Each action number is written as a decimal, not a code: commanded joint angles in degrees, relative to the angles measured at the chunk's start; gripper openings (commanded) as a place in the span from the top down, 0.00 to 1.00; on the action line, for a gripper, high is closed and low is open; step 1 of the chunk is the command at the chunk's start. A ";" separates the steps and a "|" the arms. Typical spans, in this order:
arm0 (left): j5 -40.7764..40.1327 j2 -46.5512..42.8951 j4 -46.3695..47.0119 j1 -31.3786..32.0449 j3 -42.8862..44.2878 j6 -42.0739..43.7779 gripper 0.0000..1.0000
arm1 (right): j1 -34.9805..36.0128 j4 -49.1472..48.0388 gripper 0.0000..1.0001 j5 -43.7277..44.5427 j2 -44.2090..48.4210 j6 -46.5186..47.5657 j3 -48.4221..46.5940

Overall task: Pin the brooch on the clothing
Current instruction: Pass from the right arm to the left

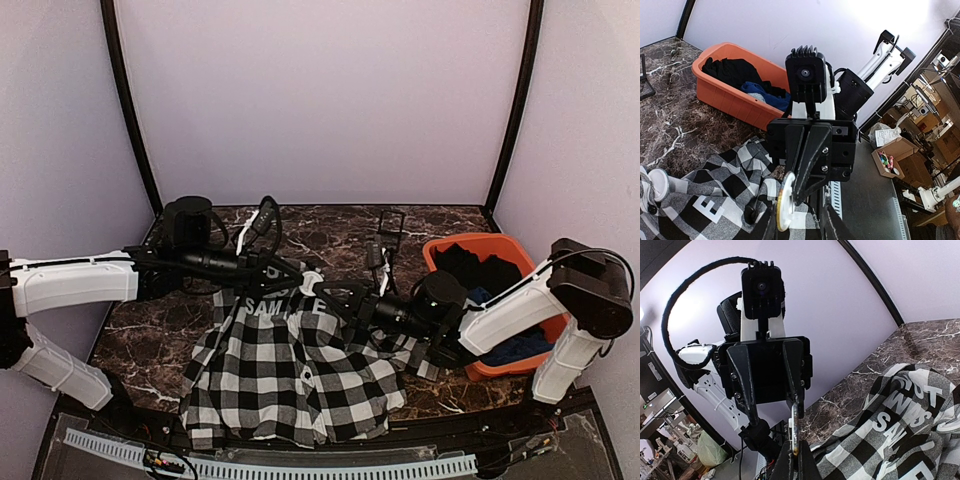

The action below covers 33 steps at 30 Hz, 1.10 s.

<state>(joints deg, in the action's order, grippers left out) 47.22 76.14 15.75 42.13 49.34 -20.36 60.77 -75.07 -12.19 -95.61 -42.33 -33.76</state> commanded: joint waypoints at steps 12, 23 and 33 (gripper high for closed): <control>2.26 0.51 1.22 0.32 0.27 -0.56 0.78 | 0.43 -12.21 1.00 -1.49 -0.23 -0.71 -2.10; 0.98 -1.18 -4.36 0.28 1.79 2.96 0.99 | -0.26 -4.37 0.76 -5.06 2.59 1.22 -1.42; 2.35 -5.87 -27.93 0.37 8.61 15.46 0.99 | -6.38 55.17 0.57 -23.35 19.91 31.27 -14.40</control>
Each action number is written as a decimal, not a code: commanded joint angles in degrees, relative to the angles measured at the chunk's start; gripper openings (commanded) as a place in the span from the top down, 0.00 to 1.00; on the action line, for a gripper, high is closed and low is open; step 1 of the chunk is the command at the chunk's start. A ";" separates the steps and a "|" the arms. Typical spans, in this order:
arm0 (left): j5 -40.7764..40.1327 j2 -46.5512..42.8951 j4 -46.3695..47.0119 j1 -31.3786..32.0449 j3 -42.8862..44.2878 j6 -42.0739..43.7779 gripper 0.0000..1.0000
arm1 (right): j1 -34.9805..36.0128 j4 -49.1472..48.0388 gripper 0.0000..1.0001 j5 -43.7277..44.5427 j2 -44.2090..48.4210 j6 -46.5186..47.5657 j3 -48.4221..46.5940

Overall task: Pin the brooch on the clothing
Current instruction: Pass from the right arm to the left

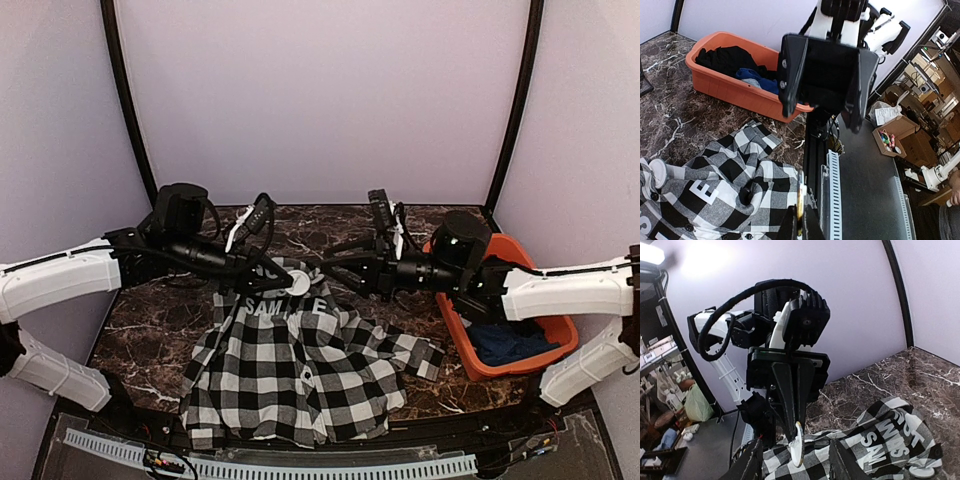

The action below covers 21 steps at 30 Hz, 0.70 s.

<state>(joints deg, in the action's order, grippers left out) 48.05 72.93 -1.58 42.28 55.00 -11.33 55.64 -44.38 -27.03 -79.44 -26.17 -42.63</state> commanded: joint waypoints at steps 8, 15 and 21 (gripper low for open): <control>5.62 1.26 -15.43 1.63 6.47 10.03 0.99 | -1.63 40.76 0.58 -17.43 -1.30 21.48 -16.31; 5.36 1.90 -14.42 2.64 7.10 9.34 0.99 | -1.58 41.68 0.62 -19.33 -4.08 20.75 -19.06; 5.47 2.32 -14.19 2.89 7.22 9.23 0.99 | -1.59 41.46 0.65 -18.59 -4.85 19.95 -19.06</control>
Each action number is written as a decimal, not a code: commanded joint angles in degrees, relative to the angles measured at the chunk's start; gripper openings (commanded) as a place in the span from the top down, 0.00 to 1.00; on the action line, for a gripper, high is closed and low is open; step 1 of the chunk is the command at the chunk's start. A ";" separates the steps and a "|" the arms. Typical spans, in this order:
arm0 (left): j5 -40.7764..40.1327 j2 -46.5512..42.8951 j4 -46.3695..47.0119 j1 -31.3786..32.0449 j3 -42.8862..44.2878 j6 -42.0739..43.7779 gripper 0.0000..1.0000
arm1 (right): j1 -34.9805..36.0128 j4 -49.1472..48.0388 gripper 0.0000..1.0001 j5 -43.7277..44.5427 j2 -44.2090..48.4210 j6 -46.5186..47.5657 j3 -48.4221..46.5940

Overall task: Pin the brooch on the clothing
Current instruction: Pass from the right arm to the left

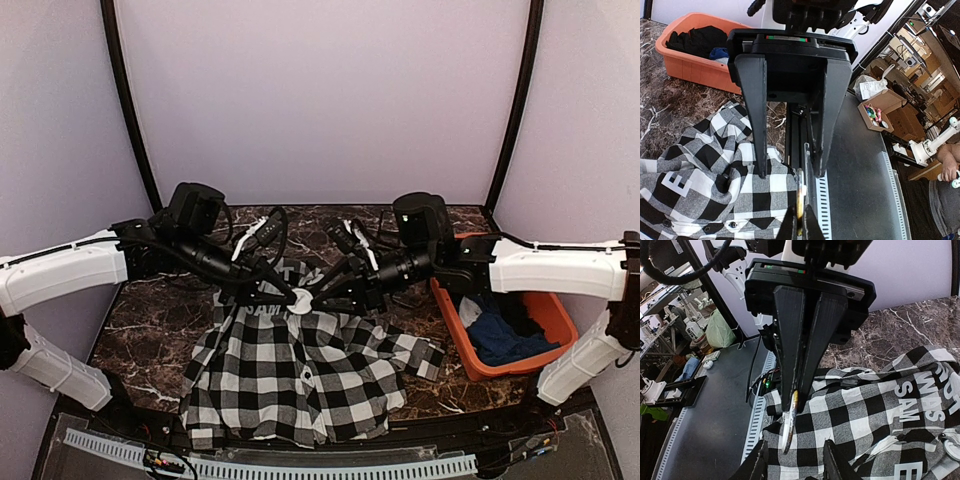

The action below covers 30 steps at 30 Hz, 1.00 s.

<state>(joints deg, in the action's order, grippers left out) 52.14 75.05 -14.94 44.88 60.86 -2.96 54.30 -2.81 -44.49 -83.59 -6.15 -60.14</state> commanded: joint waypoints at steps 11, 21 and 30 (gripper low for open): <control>1.56 1.11 0.03 0.64 1.22 0.73 0.99 | -0.22 -1.76 0.79 -2.81 -2.88 -2.82 -3.01; 0.79 0.58 -0.21 0.64 0.88 1.20 0.99 | -0.14 -1.26 1.00 -4.75 -3.07 -1.89 -2.80; 1.09 -0.54 4.83 0.64 -2.22 -2.81 0.71 | -0.17 -3.58 1.00 -1.93 -0.39 -1.07 -1.17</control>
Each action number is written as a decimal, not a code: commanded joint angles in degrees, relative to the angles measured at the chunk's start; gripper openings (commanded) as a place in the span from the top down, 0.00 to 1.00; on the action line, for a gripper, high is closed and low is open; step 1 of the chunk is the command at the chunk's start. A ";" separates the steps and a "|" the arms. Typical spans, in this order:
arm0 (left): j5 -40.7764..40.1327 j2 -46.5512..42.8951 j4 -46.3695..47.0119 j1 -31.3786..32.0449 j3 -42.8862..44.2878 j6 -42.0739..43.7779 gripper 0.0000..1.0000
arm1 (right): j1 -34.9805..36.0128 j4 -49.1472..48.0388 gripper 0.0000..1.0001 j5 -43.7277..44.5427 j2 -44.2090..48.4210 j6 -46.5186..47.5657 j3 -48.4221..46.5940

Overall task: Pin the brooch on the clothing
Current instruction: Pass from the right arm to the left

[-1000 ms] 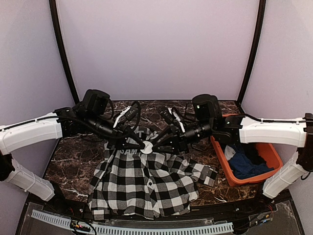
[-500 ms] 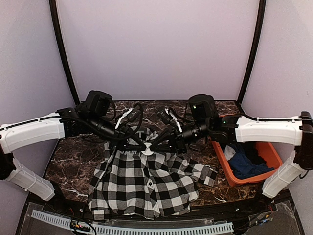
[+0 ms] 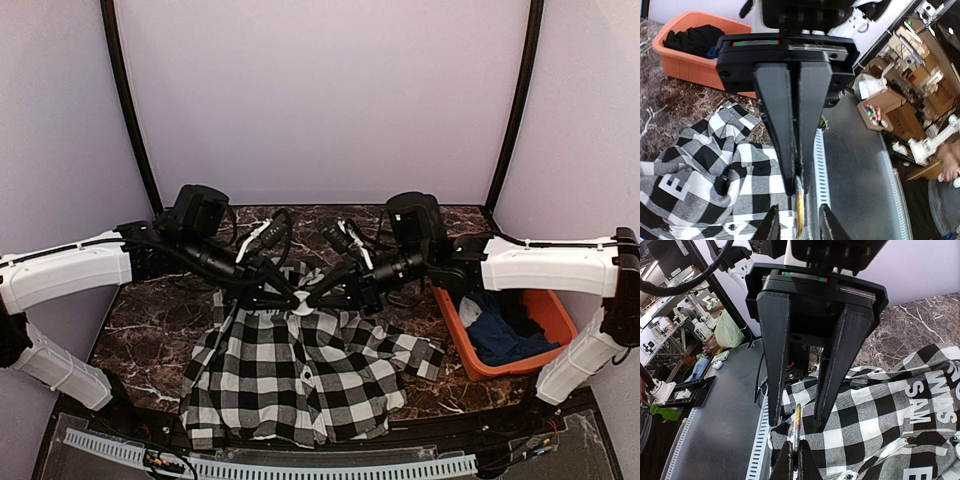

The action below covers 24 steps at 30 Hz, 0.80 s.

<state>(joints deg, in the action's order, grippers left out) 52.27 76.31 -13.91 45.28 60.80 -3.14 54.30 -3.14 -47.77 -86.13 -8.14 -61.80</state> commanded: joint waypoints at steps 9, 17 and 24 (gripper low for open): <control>1.75 -1.59 12.29 0.25 -5.08 -8.24 0.99 | -0.13 -5.36 1.00 0.97 3.16 -0.42 2.00; 1.27 -1.95 12.71 0.24 -4.99 -8.13 0.99 | -0.24 -4.69 0.82 1.75 3.54 -0.91 2.42; 1.32 -1.93 12.47 0.25 -4.71 -7.95 0.99 | -0.55 -4.27 0.84 1.26 3.44 -0.52 2.57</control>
<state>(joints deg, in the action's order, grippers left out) 53.41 75.83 -2.17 45.28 56.25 -10.98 54.00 -6.20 -46.33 -83.88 -9.04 -59.96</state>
